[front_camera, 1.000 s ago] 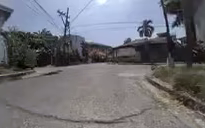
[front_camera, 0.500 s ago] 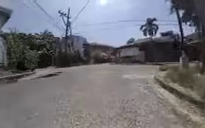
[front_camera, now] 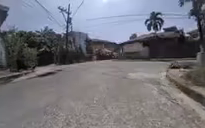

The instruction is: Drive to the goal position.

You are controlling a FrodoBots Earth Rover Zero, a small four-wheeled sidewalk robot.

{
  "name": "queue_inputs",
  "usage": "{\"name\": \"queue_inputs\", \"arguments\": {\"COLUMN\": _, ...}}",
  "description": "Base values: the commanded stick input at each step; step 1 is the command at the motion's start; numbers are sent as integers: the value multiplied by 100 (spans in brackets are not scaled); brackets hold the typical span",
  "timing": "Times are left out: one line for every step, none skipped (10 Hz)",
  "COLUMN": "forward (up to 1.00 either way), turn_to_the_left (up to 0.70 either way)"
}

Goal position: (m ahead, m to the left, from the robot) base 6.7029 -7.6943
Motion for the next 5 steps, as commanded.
{"name": "queue_inputs", "arguments": {"forward": 100, "turn_to_the_left": 6}}
{"name": "queue_inputs", "arguments": {"forward": 100, "turn_to_the_left": 6}}
{"name": "queue_inputs", "arguments": {"forward": 100, "turn_to_the_left": 6}}
{"name": "queue_inputs", "arguments": {"forward": 100, "turn_to_the_left": 6}}
{"name": "queue_inputs", "arguments": {"forward": 100, "turn_to_the_left": 6}}
